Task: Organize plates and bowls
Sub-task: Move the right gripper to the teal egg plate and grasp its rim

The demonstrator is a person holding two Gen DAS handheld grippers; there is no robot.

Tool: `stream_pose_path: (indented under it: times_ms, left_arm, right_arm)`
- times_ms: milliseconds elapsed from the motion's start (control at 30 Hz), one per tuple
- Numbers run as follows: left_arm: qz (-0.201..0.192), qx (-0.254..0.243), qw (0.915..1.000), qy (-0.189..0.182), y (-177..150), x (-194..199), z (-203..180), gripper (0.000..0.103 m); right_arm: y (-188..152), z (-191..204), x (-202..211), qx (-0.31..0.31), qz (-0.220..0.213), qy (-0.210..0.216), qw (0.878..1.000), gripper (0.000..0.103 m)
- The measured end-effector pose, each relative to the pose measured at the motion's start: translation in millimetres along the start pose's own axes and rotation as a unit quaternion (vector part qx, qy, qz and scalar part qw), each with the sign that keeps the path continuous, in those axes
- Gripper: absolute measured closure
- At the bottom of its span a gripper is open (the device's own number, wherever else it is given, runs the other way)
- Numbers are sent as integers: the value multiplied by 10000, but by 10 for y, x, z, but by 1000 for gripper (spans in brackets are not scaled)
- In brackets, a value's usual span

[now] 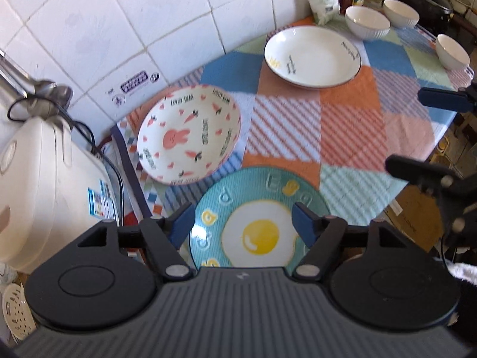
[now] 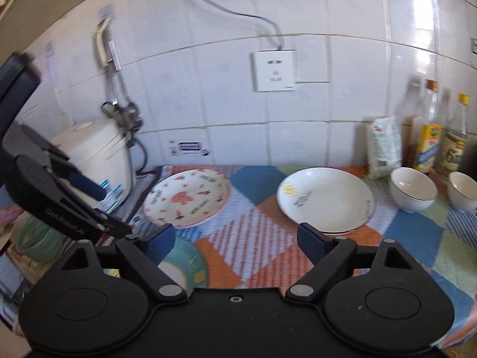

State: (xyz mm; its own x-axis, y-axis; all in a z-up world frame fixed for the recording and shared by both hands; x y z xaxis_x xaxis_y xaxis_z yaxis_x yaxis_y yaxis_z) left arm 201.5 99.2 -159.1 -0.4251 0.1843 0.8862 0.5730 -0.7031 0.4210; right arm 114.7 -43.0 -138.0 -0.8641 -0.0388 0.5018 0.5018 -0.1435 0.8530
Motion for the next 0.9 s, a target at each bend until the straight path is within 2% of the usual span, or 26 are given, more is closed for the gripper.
stream_pose_path:
  times_ms: [133,200,300,367,433,533,633,767,900]
  left_arm:
    - [140,156,9998,-6,-179,-124,25,29]
    - [111,157,9997,131,-257,-193,36,26]
    - [157,280,9988,365,-390,-318,83,26]
    - [200,330,9984,403,-481,-408,108,26]
    - [244,371,9982,412,-578,-482,129,25]
    - [199,556,9981,153,-676,-562,160,17]
    - [142,863,9961,122,-763,-616,253,17]
    - [223,1174,9928,-48,-870,-688,366,17]
    - [276,1496,9882,-155,-980,-835,476,17]
  right_arm:
    - [-151,210,-163,237,213,168,9994,11]
    - [-219,255,-239,312,203,103,9993,11]
    - [-286,229,-282,548,-178,-364,9977,10]
    - [-309,228,-278,767,-548,-435,9946,5]
    - [-345,257,-328,987,-656,-425,9920,3]
    - [-465,275,-486,865,-261,-192,9957,3]
    - [-654,304,-672,611,174,77,9980,4]
    - [-908,323,-924,365,795,217,9959,14]
    - [-1067,345,-1079,-333,1179,556,9909,19]
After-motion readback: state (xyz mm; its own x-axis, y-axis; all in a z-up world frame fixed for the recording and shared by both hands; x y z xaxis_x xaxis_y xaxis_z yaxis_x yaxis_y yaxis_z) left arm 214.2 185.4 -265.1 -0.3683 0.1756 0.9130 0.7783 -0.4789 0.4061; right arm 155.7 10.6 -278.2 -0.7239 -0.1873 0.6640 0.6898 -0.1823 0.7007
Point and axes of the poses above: each gripper's, at about its wrist camera, not at the fingertips, and x roughly against the way its jaws point, z to its left, y to its top, the point moved 8 cm from there along -x, roughly the way its jaws point, and after that the axes turned 2 degrees about -x, right-handed, at the moved point
